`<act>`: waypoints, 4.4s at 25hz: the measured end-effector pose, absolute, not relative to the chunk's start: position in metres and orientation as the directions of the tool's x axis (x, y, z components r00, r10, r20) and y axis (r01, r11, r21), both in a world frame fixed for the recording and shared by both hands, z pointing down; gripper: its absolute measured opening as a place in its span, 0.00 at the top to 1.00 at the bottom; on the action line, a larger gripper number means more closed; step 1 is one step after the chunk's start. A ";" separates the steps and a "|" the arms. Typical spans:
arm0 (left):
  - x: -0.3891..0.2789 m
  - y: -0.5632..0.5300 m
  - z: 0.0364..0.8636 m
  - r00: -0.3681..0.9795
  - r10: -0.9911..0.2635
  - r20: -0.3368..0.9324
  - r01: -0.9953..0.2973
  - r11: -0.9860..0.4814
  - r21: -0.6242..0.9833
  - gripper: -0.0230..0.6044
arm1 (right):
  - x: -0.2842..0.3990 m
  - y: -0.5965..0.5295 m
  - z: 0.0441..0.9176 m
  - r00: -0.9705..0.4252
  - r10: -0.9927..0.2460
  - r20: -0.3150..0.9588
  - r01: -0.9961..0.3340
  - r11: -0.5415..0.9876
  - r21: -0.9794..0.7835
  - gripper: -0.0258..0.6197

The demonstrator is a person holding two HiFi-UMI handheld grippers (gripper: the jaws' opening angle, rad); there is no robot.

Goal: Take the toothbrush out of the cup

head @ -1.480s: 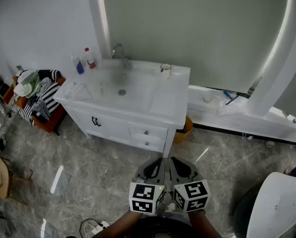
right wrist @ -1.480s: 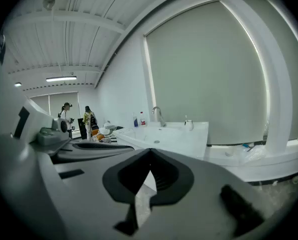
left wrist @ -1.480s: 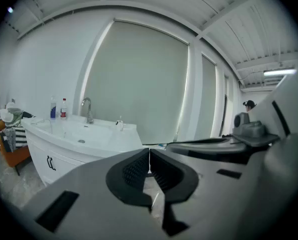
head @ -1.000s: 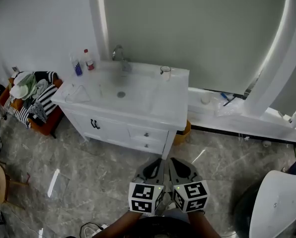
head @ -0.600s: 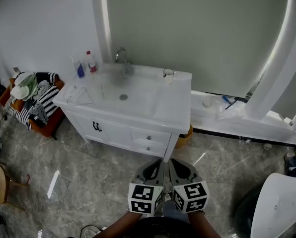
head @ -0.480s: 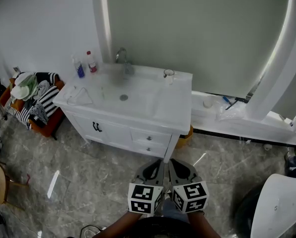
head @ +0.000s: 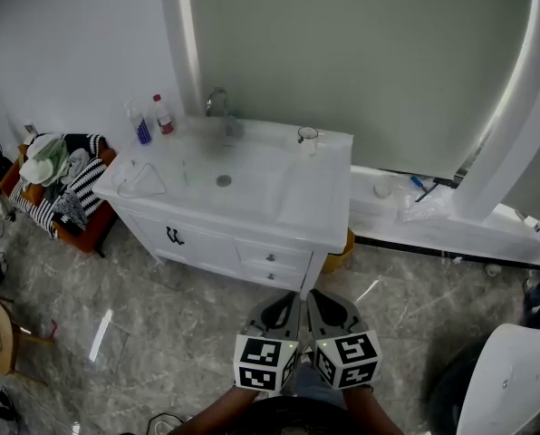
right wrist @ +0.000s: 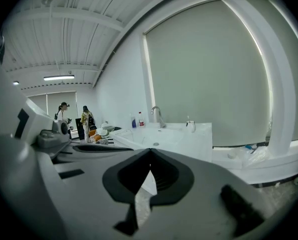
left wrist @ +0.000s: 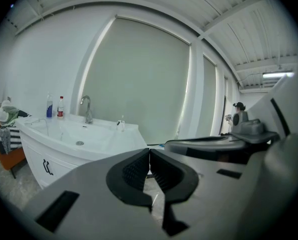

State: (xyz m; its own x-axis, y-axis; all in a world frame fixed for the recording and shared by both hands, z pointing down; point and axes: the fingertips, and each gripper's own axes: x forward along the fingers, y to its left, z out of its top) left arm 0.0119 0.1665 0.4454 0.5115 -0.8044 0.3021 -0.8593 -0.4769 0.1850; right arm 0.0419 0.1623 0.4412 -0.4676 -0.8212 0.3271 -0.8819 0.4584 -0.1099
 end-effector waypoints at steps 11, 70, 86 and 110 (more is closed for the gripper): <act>0.039 0.107 0.451 0.499 -0.803 0.325 -0.867 -0.467 0.175 0.95 | 0.069 0.103 0.448 -0.481 -0.810 0.336 -0.875 0.467 -0.128 0.94; 0.080 -0.056 0.456 0.421 -0.842 0.338 -0.907 -0.399 0.134 0.95 | 0.104 -0.063 0.455 -0.561 -0.766 0.314 -0.826 0.546 -0.142 0.94; 0.028 -0.145 0.453 0.520 -0.785 0.336 -0.853 -0.491 0.175 0.95 | 0.055 -0.148 0.454 -0.457 -0.817 0.353 -0.887 0.448 -0.112 0.94; -0.029 -0.193 0.441 0.703 -0.647 0.295 -0.707 -0.677 0.202 0.95 | 0.021 -0.222 0.427 -0.188 -0.928 0.320 -0.980 0.199 0.001 0.94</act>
State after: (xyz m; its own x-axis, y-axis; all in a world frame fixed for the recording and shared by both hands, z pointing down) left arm -0.0294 -0.1927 0.4409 0.7035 -0.6466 0.2951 -0.7074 -0.6773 0.2022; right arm 0.0211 -0.2216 0.4272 -0.1882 -0.9284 0.3203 -0.9800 0.1989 0.0005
